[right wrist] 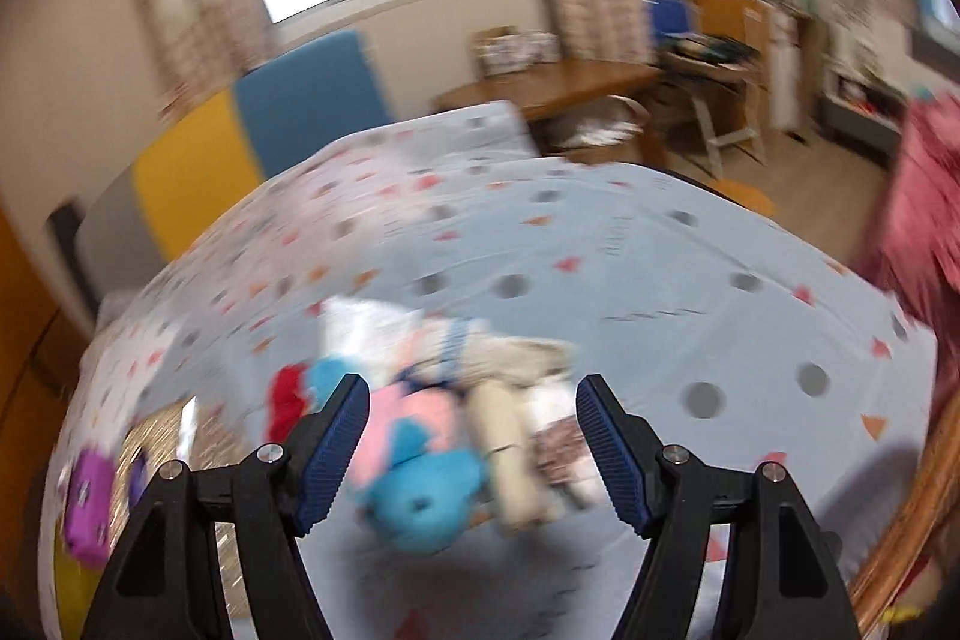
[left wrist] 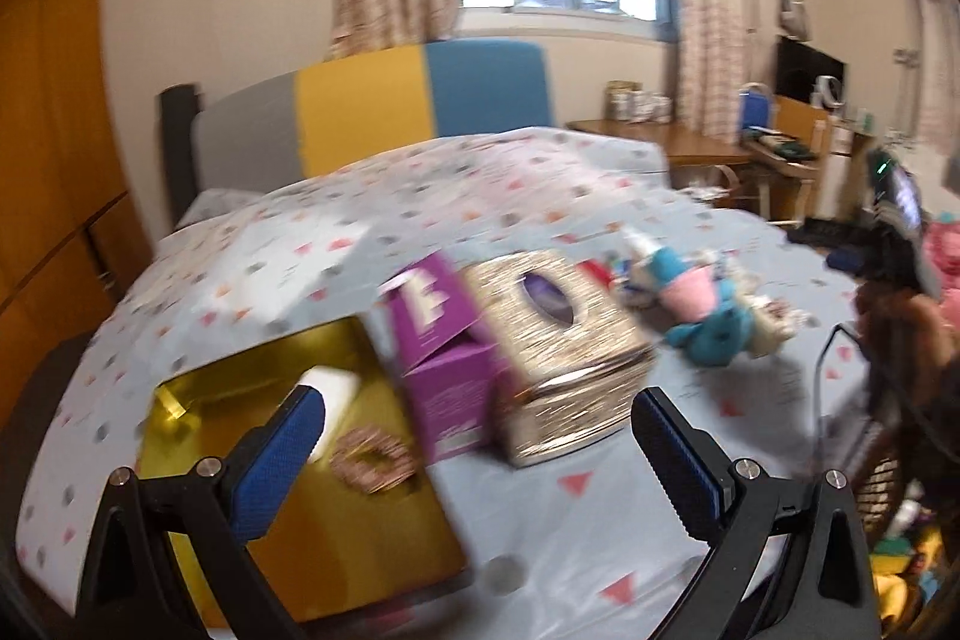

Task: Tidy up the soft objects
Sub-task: 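Move both tools back to the pile of soft items, then grasp the blue plush mouse with the left tool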

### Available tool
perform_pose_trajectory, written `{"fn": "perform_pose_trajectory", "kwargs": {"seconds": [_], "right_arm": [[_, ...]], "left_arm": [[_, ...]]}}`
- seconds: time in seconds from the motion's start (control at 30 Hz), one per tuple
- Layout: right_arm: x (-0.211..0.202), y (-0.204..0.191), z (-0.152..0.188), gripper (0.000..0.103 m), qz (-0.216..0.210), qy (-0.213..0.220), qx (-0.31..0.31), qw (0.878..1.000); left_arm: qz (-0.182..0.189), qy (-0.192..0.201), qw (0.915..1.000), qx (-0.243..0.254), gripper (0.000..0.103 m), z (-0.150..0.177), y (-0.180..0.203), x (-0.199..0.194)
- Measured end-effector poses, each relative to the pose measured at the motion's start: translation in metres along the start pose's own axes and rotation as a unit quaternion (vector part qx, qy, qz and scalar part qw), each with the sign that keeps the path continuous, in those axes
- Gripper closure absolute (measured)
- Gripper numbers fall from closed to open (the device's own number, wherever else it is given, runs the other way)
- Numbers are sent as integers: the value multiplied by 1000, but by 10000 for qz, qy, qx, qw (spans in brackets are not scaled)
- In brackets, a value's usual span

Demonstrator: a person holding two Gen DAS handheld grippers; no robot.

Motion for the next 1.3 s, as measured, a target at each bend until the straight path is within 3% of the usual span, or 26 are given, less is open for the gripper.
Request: {"fn": "perform_pose_trajectory", "kwargs": {"seconds": [0.1, 0.17, 0.37, 0.53, 0.77, 1.03, 1.1, 1.13, 1.23, 1.3], "right_arm": [[7, 33, -8, 29, 117, -29, 642, 9979], [7, 44, -12, 29, -119, -76, 974, 9951], [4, 51, -12, 28, -338, -39, 1250, 9916], [4, 64, -14, 27, -551, -76, 1657, 9846], [9, 69, -14, 27, -755, -219, 1859, 9794], [13, 67, -13, 26, -899, -384, 1842, 9780], [13, 66, -12, 26, -917, -422, 1832, 9779], [14, 66, -13, 26, -928, -436, 1830, 9777], [15, 65, -12, 26, -901, -460, 1801, 9784], [15, 65, -12, 26, -886, -472, 1807, 9784]], "left_arm": [[387, -10, 9992, 105, 0, -24, 16, 13], [626, -37, 9978, 220, 0, -43, 31, 23], [1388, -277, 9886, 524, 1, -82, 79, 62], [1768, -444, 9797, 830, 6, -111, 129, 103], [2084, -1051, 9666, 1063, 16, -111, 185, 178], [1948, -1561, 9630, 1019, 16, -97, 216, 249], [2056, -1646, 9596, 993, 27, -92, 221, 261], [2153, -1672, 9570, 997, 43, -90, 223, 266], [2246, -1455, 9597, 853, 52, -87, 217, 257], [2220, -1293, 9626, 854, 52, -90, 211, 245]]}}
Point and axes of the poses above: each gripper's, at about its wrist camera, not at the fingertips, and x roughly the way its jaws point, y to its right, z to its underside, the point moved 1 cm from there along x, roughly the way its jaws point, and after that the axes turned 14 degrees about x, right-handed, at the moved point
